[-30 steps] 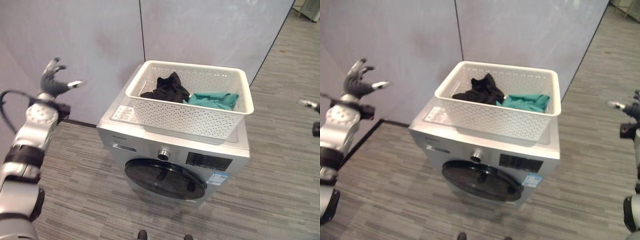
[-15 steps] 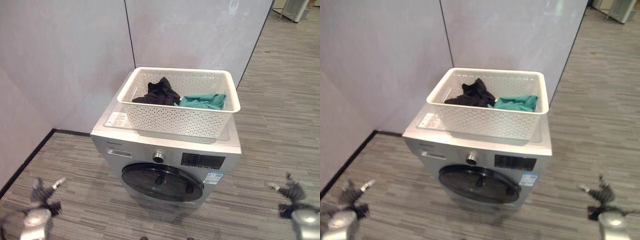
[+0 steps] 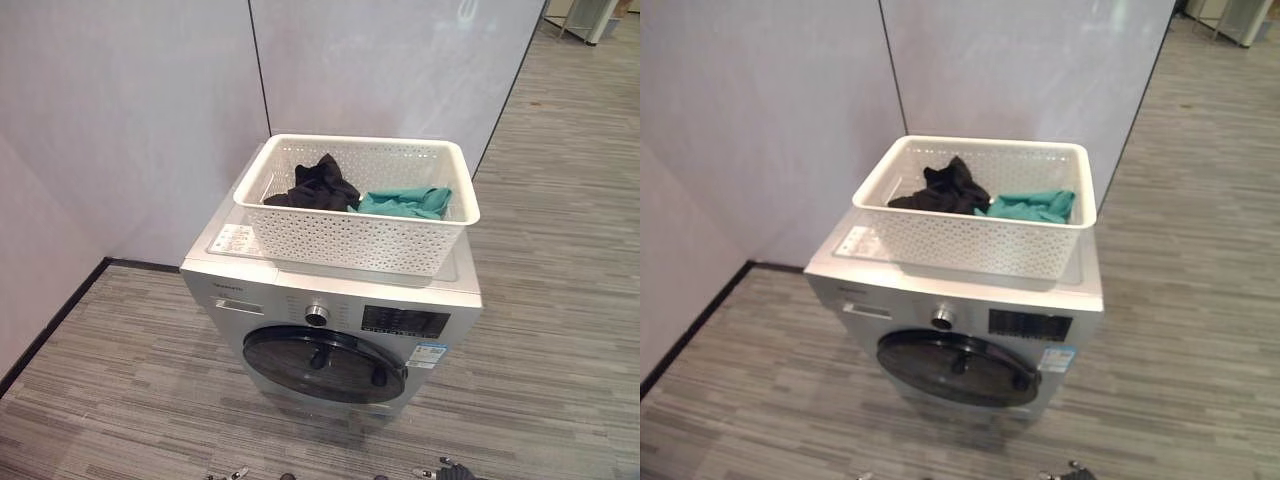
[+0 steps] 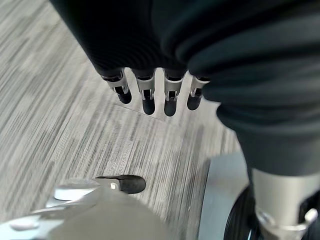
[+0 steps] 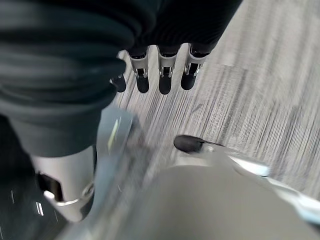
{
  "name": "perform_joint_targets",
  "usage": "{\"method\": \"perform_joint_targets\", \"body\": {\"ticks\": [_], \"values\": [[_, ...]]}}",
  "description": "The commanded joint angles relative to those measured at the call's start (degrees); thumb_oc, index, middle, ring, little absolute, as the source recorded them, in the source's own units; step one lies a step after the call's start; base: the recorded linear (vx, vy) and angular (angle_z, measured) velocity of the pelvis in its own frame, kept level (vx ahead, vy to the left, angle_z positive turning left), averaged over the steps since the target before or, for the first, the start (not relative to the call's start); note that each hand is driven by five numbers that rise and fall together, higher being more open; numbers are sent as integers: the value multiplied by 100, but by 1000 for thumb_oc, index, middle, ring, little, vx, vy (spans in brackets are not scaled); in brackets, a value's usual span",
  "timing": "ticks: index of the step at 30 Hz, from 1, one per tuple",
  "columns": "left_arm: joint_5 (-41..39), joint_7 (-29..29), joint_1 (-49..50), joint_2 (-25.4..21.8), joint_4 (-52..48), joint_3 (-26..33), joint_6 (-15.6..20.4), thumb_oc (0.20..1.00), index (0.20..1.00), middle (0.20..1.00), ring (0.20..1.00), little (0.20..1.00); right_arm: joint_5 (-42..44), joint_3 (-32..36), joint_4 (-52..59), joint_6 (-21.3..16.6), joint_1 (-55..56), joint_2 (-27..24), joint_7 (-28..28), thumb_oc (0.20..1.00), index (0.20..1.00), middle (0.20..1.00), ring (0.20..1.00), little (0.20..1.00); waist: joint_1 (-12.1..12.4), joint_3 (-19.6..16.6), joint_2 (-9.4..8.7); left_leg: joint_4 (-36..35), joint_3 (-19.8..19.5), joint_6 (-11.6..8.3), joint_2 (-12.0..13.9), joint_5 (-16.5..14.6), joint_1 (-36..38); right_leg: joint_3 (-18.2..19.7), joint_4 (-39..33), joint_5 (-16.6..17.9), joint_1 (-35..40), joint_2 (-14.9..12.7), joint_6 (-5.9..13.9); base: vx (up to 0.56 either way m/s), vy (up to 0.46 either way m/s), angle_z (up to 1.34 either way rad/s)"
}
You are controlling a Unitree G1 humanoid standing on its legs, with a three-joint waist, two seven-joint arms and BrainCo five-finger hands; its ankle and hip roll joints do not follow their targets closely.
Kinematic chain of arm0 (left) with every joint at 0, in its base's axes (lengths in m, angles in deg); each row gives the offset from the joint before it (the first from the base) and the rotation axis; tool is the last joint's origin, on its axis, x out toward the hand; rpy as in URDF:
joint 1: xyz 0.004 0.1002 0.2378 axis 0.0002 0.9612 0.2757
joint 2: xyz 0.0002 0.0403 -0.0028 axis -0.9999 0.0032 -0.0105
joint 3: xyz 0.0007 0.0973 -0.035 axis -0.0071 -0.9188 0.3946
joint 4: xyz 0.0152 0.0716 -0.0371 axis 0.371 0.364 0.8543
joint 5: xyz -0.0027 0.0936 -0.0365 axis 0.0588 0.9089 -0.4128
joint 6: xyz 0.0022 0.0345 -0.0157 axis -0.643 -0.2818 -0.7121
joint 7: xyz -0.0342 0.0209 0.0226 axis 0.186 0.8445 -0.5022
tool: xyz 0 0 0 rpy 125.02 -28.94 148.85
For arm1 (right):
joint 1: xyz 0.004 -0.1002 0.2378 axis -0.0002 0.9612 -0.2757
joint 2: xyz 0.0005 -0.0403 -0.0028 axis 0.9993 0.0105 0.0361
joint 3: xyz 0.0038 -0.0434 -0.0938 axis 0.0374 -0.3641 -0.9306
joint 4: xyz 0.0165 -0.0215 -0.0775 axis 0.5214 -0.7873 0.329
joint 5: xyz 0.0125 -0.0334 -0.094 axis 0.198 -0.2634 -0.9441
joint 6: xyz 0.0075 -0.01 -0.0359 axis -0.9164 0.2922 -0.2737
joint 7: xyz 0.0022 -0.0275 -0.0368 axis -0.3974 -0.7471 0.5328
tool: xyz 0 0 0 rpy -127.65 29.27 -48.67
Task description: Grab the laundry basket,head to the washer,open it,put in the laundry and shut it.
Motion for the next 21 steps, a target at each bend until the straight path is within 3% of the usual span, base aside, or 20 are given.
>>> {"method": "perform_joint_targets", "body": {"ticks": [1,18,21], "values": [[452,-23,-470,-195,258,-166,115,1000,1000,1000,1000,1000,-143,-132,15,-111,-268,76,6,1000,1000,1000,1000,1000,88,86,-215,55,-27,-28,92,-294,62,-184,46,-198,-7,-448,300,0,0,0],[953,186,-515,-155,97,-534,91,1000,1000,1000,1000,1000,-745,-443,1113,-141,-268,-164,324,1000,1000,1000,1000,1000,13,112,-203,55,37,-49,118,-312,56,-198,46,-198,-1,-473,334,0,0,0],[1033,267,-474,-166,-39,-529,101,1000,1000,1000,1000,1000,-1272,-418,1994,-197,-216,-501,544,1000,1000,1000,1000,1000,-16,140,-182,55,88,-44,117,-336,84,-174,46,-187,-11,-483,358,0,0,0]]}}
